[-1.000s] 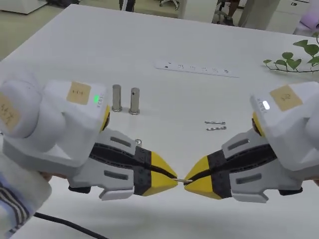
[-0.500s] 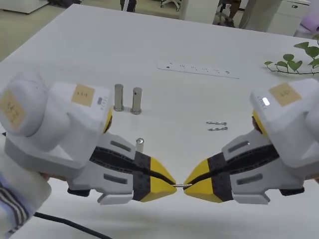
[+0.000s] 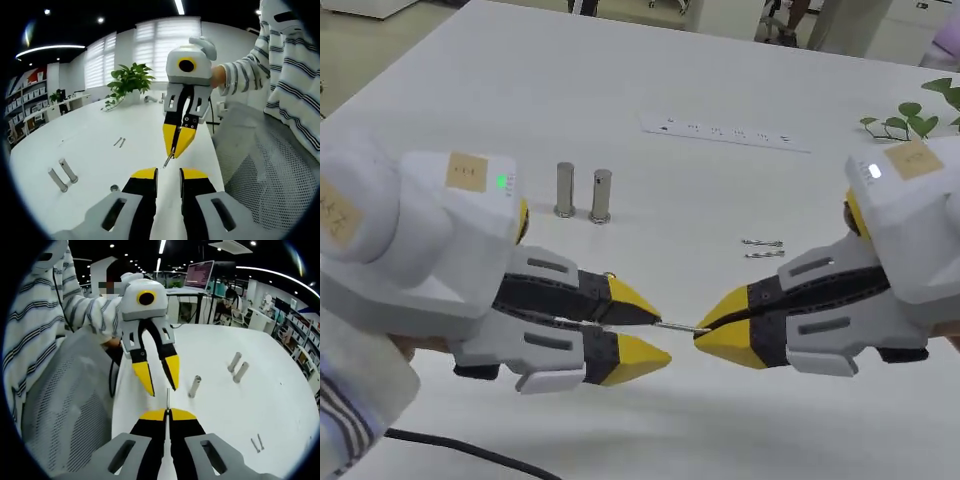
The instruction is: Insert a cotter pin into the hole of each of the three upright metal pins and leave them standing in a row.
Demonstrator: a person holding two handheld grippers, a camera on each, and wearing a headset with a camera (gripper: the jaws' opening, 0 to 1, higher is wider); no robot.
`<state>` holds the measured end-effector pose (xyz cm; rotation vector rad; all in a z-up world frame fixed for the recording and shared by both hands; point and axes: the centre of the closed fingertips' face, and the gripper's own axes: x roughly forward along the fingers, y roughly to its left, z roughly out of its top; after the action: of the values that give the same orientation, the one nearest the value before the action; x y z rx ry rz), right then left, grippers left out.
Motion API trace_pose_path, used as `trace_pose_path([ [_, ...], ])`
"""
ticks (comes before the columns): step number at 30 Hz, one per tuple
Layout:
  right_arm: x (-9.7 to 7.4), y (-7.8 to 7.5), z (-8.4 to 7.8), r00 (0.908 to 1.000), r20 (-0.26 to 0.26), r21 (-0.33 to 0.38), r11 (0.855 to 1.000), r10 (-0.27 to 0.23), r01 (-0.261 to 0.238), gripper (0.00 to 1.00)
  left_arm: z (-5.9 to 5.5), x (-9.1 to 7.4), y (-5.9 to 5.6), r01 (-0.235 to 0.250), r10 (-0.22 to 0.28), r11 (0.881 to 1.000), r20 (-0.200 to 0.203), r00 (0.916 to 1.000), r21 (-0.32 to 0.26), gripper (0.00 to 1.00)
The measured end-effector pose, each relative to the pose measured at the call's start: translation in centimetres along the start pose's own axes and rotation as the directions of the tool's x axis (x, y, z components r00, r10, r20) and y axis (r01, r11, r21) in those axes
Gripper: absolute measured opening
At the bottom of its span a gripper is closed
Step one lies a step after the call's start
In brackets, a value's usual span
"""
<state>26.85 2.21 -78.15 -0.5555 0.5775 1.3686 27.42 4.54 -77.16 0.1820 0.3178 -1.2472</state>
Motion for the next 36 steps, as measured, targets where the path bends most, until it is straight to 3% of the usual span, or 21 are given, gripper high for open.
trace_pose_path([
  [2,0.0,-0.7,-0.1,0.9999,0.000,0.003,1.000,-0.012,0.012,0.03,0.6,-0.4,1.3,-0.055,0.056,0.998,0.043,0.9975,-0.024,0.16],
  [4,0.2,-1.3,-0.3,0.9998,0.002,0.018,1.000,-0.022,0.022,0.03,0.8,-0.9,2.7,-0.112,0.114,0.993,0.061,0.9916,-0.033,0.17],
  [8,0.7,-2.5,-0.5,0.9990,0.005,0.038,0.998,-0.044,0.043,0.03,0.3,-1.4,5.0,-0.201,0.204,0.978,0.056,0.9774,-0.054,0.19],
  [10,0.9,-2.8,-0.5,0.9987,0.008,0.049,0.998,-0.051,0.051,0.03,0.0,-1.4,5.3,-0.201,0.204,0.978,0.056,0.9773,-0.060,0.21],
  [13,1.4,-3.2,-0.5,0.9983,0.013,0.062,0.997,-0.056,0.055,0.03,-1.5,-1.2,6.6,-0.252,0.255,0.963,0.020,0.9667,-0.090,0.23],
  [14,1.7,-3.3,-0.5,0.9983,0.016,0.068,0.996,-0.057,0.056,0.03,-2.2,-1.0,6.7,-0.246,0.247,0.965,-0.003,0.9691,-0.086,0.23],
  [20,2.7,-4.0,-0.9,0.9980,0.017,0.091,0.994,-0.061,0.060,0.03,-4.1,-0.2,7.1,-0.245,0.241,0.965,-0.052,0.9692,-0.092,0.23],
  [23,3.1,-4.2,-0.9,0.9983,0.014,0.099,0.994,-0.057,0.055,0.03,-4.4,0.0,7.7,-0.256,0.253,0.960,-0.035,0.9668,-0.115,0.22],
  [27,3.7,-4.8,-1.2,0.9983,0.004,0.103,0.993,-0.059,0.058,0.03,-4.9,0.4,7.7,-0.241,0.238,0.967,-0.051,0.9700,-0.081,0.22],
  [36,4.9,-5.4,-1.0,0.9986,-0.006,0.116,0.992,-0.052,0.052,0.03,-5.6,0.9,8.3,-0.233,0.230,0.967,-0.048,0.9721,-0.101,0.16],
])
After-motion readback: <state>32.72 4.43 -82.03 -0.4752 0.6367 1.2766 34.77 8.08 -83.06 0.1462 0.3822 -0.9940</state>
